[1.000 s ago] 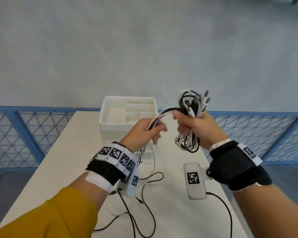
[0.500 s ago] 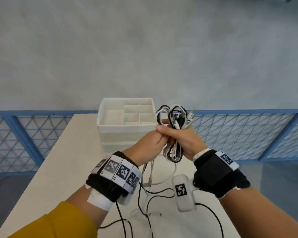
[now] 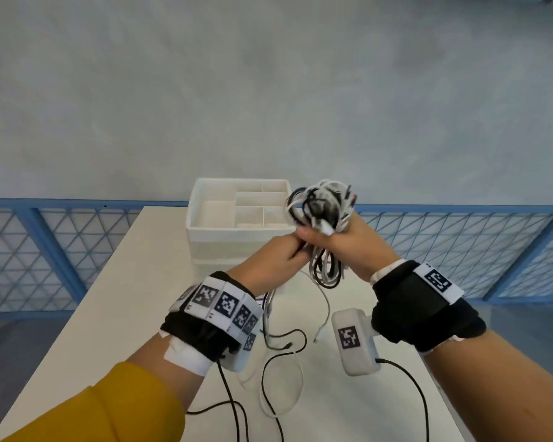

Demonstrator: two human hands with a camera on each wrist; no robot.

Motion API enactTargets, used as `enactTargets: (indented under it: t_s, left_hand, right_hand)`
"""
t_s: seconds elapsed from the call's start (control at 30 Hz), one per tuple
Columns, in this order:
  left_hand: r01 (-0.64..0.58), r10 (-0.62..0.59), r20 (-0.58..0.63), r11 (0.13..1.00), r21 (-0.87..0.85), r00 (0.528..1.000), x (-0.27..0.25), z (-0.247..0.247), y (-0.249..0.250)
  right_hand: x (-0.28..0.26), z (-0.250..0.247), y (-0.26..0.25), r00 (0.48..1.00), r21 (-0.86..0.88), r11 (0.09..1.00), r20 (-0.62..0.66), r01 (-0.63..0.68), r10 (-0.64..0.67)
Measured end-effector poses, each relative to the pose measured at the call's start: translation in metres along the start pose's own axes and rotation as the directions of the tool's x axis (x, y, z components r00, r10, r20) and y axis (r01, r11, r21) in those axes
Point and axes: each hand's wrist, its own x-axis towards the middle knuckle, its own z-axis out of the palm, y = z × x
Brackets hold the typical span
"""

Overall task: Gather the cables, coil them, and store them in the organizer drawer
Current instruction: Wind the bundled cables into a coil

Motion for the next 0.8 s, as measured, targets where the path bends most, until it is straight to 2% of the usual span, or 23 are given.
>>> enactTargets:
  t_s: [0.07, 0.13, 0.23, 0.3, 0.37, 0.4, 0.43, 0.47, 0.5, 0.53, 0.57, 0.63, 0.7, 0.8]
  left_hand:
    - [0.018, -0.022, -0.036, 0.994, -0.107, 0.999, -0.005, 0.000, -0.014]
    - [0.059, -0.079, -0.080, 0.974, -0.221, 0.994, -0.013, 0.005, -0.035]
    - [0.104, -0.167, -0.196, 0.949, -0.299, 0.966, -0.026, 0.011, -0.065]
    - [0.170, -0.245, -0.221, 0.935, -0.312, 0.944, -0.037, 0.011, -0.083]
    - [0.261, -0.305, -0.200, 0.940, -0.220, 0.931, -0.045, 0.011, -0.101]
    - [0.306, -0.325, -0.132, 0.940, -0.149, 0.936, -0.048, 0.010, -0.108]
    - [0.350, -0.352, -0.012, 0.933, -0.080, 0.936, -0.049, 0.008, -0.108]
    - [0.385, -0.379, 0.142, 0.923, -0.016, 0.914, -0.050, 0.003, -0.103]
    - [0.410, -0.402, 0.278, 0.912, 0.034, 0.872, -0.049, -0.002, -0.094]
    - [0.413, -0.399, 0.365, 0.910, 0.043, 0.841, -0.046, -0.008, -0.083]
    - [0.400, -0.372, 0.399, 0.916, 0.015, 0.838, -0.042, -0.014, -0.070]
    - [0.324, -0.248, 0.364, 0.932, -0.165, 0.898, -0.030, -0.017, -0.041]
    - [0.255, -0.157, 0.287, 0.902, -0.349, 0.945, -0.018, -0.005, -0.016]
    - [0.243, -0.137, 0.261, 0.868, -0.434, 0.956, -0.010, 0.022, -0.001]
  right_hand:
    - [0.001, -0.007, -0.002, 0.997, 0.225, 0.974, -0.051, -0.039, 0.051]
    - [0.002, -0.016, -0.005, 0.995, 0.459, 0.886, -0.039, -0.061, 0.088]
    - [0.001, -0.024, -0.009, 0.991, 0.601, 0.798, -0.126, 0.043, 0.041]
    - [-0.002, -0.032, -0.013, 0.981, 0.592, 0.801, -0.194, 0.095, 0.026]
    - [-0.004, -0.040, -0.016, 0.977, 0.511, 0.856, -0.211, 0.079, 0.036]
    - [-0.004, -0.042, -0.014, 0.979, 0.479, 0.876, -0.201, 0.059, 0.043]
    - [-0.004, -0.041, -0.013, 0.981, 0.462, 0.886, -0.186, 0.045, 0.047]
    - [-0.004, -0.039, -0.010, 0.983, 0.454, 0.890, -0.175, 0.037, 0.049]
    - [-0.003, -0.035, -0.007, 0.984, 0.450, 0.892, -0.174, 0.034, 0.050]
    - [-0.002, -0.030, -0.004, 0.982, 0.445, 0.895, -0.181, 0.033, 0.054]
    - [-0.002, -0.026, -0.003, 0.980, 0.437, 0.899, -0.190, 0.030, 0.060]
    - [-0.002, -0.018, -0.002, 0.980, 0.415, 0.909, -0.188, 0.017, 0.067]
    - [-0.003, -0.011, -0.002, 0.985, 0.384, 0.923, -0.163, 0.008, 0.059]
    - [-0.003, -0.009, -0.006, 0.989, 0.376, 0.926, -0.143, 0.032, 0.024]
